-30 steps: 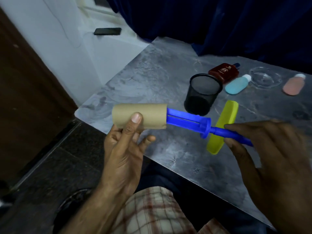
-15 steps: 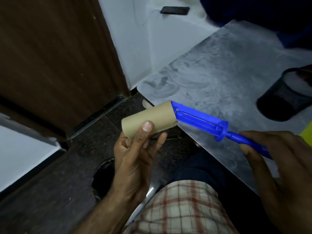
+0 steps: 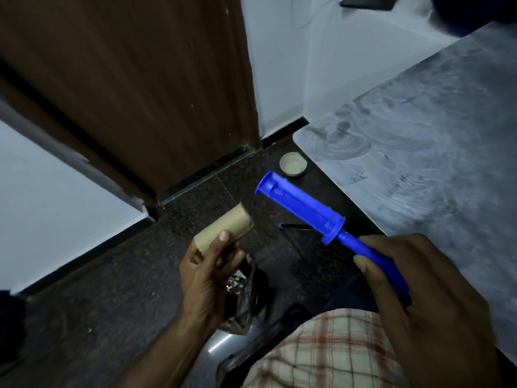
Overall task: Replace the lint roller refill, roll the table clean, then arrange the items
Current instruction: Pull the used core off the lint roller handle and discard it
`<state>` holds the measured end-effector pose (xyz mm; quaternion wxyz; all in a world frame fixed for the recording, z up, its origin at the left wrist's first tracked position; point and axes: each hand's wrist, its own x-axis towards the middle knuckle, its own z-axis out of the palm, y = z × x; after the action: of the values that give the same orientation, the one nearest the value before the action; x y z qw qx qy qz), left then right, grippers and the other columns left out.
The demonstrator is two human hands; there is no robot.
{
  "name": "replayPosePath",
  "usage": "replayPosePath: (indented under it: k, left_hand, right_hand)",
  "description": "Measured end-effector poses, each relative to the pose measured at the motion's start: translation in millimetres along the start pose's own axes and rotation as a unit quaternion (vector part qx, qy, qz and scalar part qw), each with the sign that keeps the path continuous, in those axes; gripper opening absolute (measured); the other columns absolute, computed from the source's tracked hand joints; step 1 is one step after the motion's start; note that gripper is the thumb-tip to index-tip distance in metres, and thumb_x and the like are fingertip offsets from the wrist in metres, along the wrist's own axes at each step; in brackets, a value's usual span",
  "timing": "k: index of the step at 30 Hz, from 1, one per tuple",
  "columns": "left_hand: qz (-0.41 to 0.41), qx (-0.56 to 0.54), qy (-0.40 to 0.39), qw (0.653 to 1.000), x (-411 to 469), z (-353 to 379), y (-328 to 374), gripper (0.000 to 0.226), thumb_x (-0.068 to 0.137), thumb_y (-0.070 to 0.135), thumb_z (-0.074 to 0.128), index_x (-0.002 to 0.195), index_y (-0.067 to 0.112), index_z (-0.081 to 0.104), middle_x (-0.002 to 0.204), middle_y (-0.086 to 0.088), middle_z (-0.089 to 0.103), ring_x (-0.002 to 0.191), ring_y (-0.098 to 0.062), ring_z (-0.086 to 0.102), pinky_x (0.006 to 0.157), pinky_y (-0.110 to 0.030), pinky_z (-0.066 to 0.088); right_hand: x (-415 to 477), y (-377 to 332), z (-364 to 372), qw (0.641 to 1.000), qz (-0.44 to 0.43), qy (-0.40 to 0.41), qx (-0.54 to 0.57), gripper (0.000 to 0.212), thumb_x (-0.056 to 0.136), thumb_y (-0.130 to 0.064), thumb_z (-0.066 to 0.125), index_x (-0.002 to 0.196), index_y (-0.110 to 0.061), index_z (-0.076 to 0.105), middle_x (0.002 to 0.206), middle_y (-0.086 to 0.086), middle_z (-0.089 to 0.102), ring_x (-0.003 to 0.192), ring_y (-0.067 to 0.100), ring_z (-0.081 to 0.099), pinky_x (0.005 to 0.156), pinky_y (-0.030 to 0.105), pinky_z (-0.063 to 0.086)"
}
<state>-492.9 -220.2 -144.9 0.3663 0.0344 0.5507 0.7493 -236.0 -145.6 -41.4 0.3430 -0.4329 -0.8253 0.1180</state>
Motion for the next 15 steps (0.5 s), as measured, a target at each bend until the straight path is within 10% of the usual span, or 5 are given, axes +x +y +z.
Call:
replayPosePath:
  k: [15]
  left_hand:
    - [-0.082,0.119,0.189,0.971,65,-133,-99,0.039,0.096,0.014,0.077,0.13,-0.003,0.067,0.109,-0.016,0.078,0.076,-0.015,0.081,0.058,-0.024,0.063]
  right_hand:
    - [12,-7,34,0.994,-0.09,-0.061,0.016,0.021,0.1,-0.03,0.063,0.109,-0.015,0.075,0.102,-0.001,0.067,0.094,0.023,0.065,0.083,0.041,0.048]
